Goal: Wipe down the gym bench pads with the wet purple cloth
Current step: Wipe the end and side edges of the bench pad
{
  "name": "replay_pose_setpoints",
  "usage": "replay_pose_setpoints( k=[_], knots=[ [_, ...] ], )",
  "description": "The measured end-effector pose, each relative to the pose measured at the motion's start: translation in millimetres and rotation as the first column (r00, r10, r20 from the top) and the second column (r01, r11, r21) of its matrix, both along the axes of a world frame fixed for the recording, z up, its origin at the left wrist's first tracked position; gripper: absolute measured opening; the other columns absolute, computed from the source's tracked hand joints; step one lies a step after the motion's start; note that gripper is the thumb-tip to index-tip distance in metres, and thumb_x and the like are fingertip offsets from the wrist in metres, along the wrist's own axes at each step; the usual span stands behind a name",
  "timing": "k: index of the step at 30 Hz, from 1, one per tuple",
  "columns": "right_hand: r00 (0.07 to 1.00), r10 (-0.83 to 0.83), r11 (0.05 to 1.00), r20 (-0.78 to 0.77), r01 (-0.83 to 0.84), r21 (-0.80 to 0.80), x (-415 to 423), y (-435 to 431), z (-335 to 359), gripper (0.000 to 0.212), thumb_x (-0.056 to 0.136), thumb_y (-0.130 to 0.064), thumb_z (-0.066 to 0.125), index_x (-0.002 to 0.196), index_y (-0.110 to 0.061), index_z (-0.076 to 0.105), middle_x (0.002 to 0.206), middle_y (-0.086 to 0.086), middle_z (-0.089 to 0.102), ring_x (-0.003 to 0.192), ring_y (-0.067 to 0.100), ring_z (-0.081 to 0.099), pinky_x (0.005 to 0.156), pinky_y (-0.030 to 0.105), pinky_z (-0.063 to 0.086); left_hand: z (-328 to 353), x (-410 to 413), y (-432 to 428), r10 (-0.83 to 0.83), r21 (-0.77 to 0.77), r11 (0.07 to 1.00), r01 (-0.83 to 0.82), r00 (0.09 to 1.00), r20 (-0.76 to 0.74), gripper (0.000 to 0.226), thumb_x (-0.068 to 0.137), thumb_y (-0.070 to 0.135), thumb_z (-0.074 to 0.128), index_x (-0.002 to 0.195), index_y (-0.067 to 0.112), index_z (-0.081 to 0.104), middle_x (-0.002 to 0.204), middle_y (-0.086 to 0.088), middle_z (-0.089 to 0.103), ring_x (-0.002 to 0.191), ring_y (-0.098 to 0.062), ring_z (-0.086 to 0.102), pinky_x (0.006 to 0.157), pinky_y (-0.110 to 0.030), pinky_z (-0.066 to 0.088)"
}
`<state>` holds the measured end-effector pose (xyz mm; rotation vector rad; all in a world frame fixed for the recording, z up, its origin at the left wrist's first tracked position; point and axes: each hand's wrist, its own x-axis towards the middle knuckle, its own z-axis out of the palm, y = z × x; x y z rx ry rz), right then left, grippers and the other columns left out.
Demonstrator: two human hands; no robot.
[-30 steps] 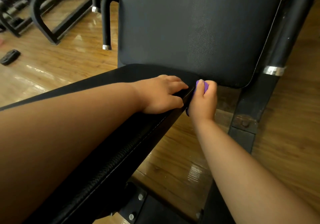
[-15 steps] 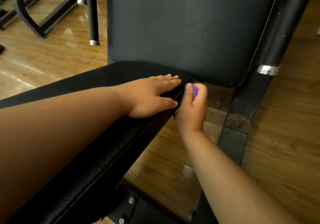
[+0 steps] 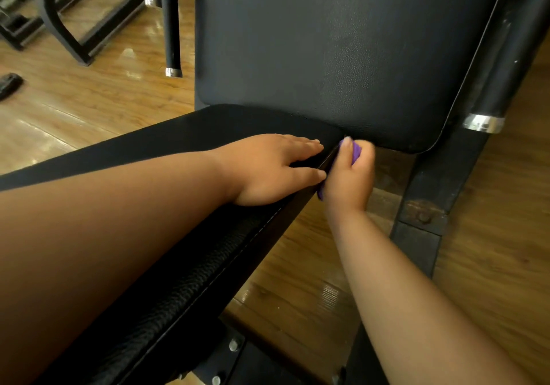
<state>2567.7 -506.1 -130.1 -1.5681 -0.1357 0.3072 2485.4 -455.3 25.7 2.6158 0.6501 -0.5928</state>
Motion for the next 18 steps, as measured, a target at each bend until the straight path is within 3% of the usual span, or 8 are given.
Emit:
replay_pose_setpoints(
  k=[5,10,14,18],
  knots=[
    [0.983,0.001,1.0,-0.181,0.0,0.007,23.3,10.7,-1.4,0.015,0.102,-0.027,0.046,0.093,-0.015,0.05,0.075,-0.01,0.051,0.072,0.01,0.048,0.059,0.016,0.037,-0.9,0.9,1.3,-0.001,0.007,1.0,0.001,1.0,-0.007,0.055,0.099,0.045,0.043,0.151,0.033,0.029,0.157,0.02,0.023,0.143,0.003,0.015,0.1,-0.006,0.007],
    [0.985,-0.02,0.995,-0.169,0.035,0.088,-9.4,-0.9,-7.9,0.014,0.102,-0.027,0.046,0.092,-0.017,0.049,0.075,-0.01,0.052,0.066,0.001,0.047,0.061,0.015,0.038,-1.3,0.7,1.1,-0.008,0.012,1.0,0.008,1.0,-0.005,0.057,0.099,0.046,0.042,0.152,0.031,0.028,0.157,0.018,0.023,0.144,0.001,0.016,0.105,-0.01,0.008],
    [0.956,-0.058,0.996,-0.289,0.074,0.045,16.4,16.7,-9.9,0.015,0.102,-0.029,0.044,0.092,-0.019,0.049,0.077,-0.008,0.054,0.079,0.015,0.053,0.073,0.027,0.042,-2.1,1.0,0.5,-0.006,0.008,1.0,0.006,1.0,-0.01,0.057,0.099,0.045,0.042,0.152,0.031,0.027,0.158,0.018,0.022,0.143,0.002,0.015,0.1,-0.005,0.007],
    [0.913,-0.005,0.983,-0.408,0.079,0.166,-7.5,6.5,-14.8,0.019,0.103,-0.03,0.043,0.087,-0.022,0.051,0.083,-0.003,0.059,0.077,0.011,0.055,0.074,0.029,0.047,-2.6,0.8,2.0,-0.005,0.003,1.0,0.005,1.0,-0.016,0.058,0.098,0.046,0.042,0.152,0.031,0.026,0.158,0.018,0.022,0.144,0.002,0.015,0.102,-0.007,0.007]
  ],
)
